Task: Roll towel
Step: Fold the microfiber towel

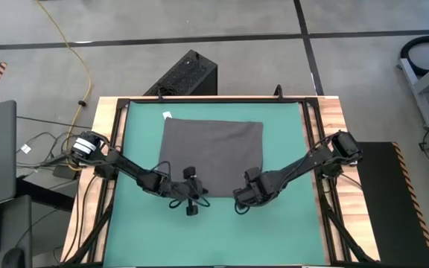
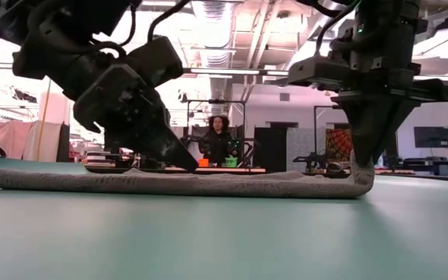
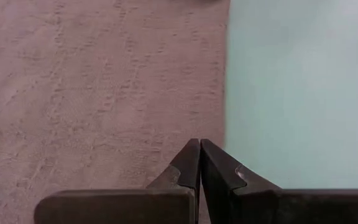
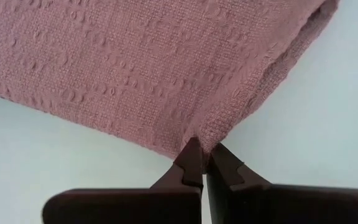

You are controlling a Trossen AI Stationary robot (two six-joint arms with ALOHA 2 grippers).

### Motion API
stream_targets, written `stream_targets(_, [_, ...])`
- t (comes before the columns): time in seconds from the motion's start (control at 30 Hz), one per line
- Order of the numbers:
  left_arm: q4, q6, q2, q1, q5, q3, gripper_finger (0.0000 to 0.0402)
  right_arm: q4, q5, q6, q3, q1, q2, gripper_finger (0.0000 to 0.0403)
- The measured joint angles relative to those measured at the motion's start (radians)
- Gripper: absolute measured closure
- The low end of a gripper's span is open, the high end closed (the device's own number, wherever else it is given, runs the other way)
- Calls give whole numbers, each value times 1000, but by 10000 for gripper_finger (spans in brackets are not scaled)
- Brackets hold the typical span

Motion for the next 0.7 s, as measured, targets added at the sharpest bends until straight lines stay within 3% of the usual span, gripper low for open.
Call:
stream_targets(0.47, [63,-79,119,-16,52,2,401,-3,-2,-19,2,1,-1,386])
stream_targets(0.7, [74,-97,119,-15,75,2,402,-22,12,-119,112,-6,-1,386])
